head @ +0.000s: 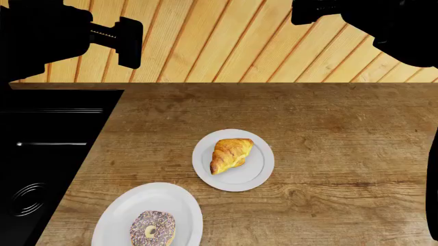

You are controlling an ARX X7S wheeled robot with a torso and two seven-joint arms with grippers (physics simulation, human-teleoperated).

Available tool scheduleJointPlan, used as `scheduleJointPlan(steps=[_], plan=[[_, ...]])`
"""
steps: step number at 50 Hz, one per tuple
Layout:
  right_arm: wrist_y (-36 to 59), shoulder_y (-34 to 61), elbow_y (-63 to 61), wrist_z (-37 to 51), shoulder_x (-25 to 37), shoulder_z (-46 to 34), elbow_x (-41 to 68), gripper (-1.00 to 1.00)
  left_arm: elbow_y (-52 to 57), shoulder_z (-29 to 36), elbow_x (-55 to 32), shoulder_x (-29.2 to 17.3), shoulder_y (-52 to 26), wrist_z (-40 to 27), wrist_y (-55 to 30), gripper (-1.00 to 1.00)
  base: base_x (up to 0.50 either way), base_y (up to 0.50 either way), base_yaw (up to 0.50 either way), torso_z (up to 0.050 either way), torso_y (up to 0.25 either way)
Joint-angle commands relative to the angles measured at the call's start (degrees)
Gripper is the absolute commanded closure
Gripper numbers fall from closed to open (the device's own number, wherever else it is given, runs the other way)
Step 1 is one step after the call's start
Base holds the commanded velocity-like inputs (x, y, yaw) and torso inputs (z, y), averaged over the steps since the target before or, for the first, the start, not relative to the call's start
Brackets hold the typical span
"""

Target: Place the pastries on the plates.

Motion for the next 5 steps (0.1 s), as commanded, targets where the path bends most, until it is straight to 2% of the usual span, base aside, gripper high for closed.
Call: scheduleJointPlan(steps=[1, 5], plan=[[0.5, 5.5, 3.1, -2.0, -1.2, -1.3, -1.2, -1.0, -2.0, 0.2, 1.5, 1.5, -2.3, 1.9, 0.6, -1.0, 0.0, 0.0, 0.0, 0.0, 0.0], [0.3, 7.3, 3.9, -2.7, -1.3, -2.3, -1.9, -1.0, -2.6, 0.4, 2.3, 1.7, -3.2, 2.6, 0.9, -1.0, 0.0, 0.0, 0.0, 0.0, 0.0]])
